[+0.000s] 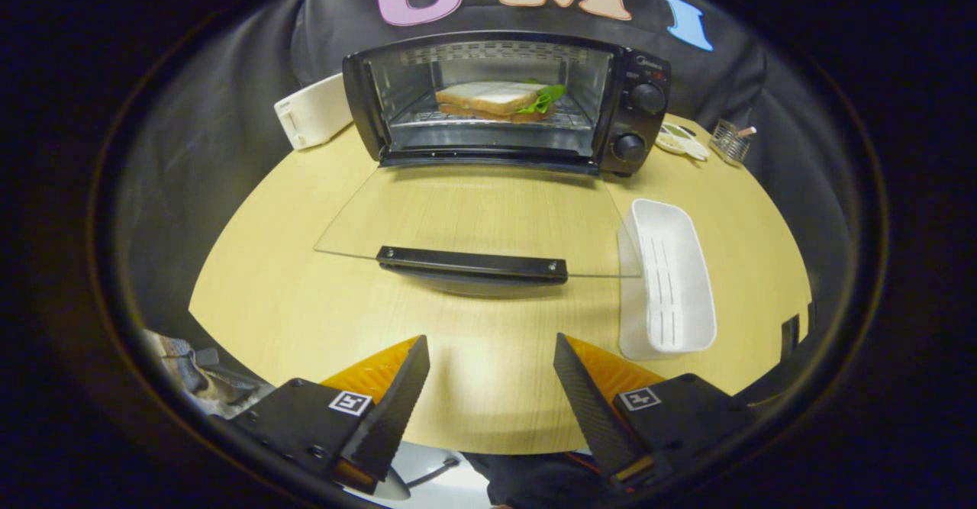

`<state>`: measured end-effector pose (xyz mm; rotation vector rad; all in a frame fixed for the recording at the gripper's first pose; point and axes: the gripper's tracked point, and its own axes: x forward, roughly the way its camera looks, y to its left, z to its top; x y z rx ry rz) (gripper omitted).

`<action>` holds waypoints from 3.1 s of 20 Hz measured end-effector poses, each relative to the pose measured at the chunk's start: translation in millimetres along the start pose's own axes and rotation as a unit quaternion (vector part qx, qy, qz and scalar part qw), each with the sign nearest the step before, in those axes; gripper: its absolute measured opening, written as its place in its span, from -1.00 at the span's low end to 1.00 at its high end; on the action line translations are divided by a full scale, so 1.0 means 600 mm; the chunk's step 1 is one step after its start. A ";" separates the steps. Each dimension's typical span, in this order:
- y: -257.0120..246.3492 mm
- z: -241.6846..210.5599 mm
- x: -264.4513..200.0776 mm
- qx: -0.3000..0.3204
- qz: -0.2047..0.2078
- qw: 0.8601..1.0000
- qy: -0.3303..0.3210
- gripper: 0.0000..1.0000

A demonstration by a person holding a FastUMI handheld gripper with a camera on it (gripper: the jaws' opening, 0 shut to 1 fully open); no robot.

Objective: Open the toaster oven, put the food inside, and close the toaster oven door.

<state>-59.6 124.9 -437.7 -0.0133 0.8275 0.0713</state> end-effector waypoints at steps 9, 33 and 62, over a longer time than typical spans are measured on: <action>0.001 0.048 0.039 0.021 0.010 1.000 0.004 1.00; 0.015 0.338 -0.001 0.014 -0.003 0.990 -0.139 0.98; -0.053 0.502 -0.398 -0.017 0.011 0.935 -0.355 1.00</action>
